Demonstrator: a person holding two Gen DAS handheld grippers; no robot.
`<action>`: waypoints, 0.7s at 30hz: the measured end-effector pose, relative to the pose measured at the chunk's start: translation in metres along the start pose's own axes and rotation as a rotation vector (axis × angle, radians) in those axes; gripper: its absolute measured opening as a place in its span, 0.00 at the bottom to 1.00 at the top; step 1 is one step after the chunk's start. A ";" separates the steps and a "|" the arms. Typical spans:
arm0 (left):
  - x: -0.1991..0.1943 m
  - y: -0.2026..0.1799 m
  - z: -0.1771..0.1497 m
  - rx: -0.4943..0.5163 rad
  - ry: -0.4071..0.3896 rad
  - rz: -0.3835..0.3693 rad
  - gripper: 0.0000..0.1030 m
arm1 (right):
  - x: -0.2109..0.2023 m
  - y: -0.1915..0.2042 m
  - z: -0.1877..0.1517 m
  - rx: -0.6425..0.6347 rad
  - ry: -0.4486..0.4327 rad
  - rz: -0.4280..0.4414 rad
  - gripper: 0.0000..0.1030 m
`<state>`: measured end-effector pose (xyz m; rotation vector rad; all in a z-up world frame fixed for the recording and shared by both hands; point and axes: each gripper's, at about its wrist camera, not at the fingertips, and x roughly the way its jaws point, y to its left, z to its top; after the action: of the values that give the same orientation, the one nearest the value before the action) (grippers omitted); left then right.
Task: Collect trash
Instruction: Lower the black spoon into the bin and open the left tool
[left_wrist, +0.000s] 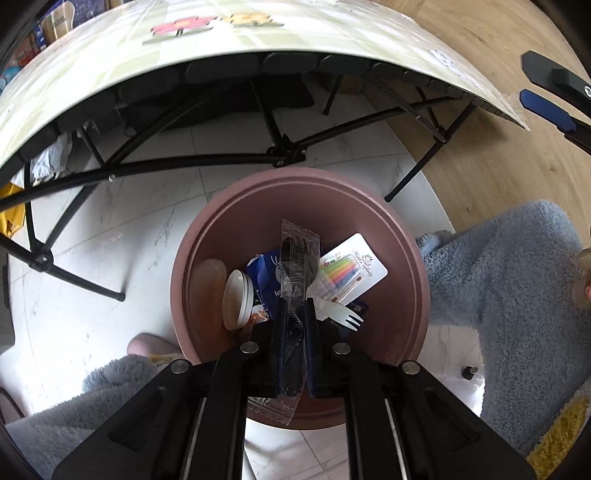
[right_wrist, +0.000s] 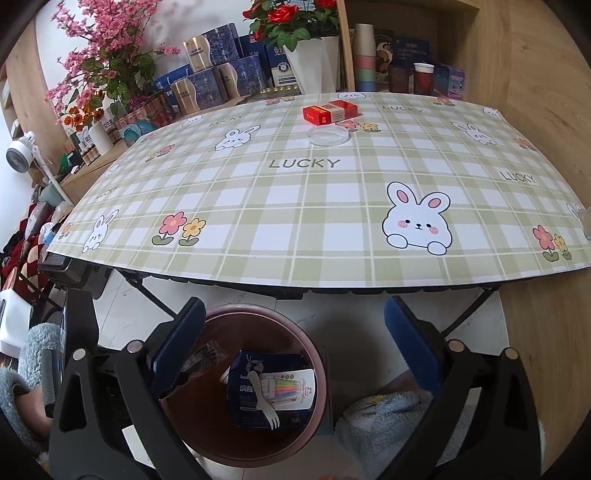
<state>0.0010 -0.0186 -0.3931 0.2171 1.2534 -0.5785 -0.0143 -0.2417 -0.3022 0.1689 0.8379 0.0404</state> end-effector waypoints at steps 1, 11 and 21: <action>0.001 0.002 0.000 -0.011 0.006 -0.005 0.09 | 0.000 0.000 0.000 0.002 0.001 -0.002 0.93; 0.003 0.010 0.002 -0.057 0.001 -0.014 0.49 | 0.004 -0.004 -0.001 0.012 0.011 -0.015 0.94; -0.051 0.009 0.008 -0.086 -0.260 0.022 0.79 | 0.005 -0.016 0.006 0.023 -0.002 -0.043 0.94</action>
<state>0.0024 0.0006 -0.3443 0.0805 1.0203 -0.5156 -0.0066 -0.2579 -0.3046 0.1729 0.8395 -0.0098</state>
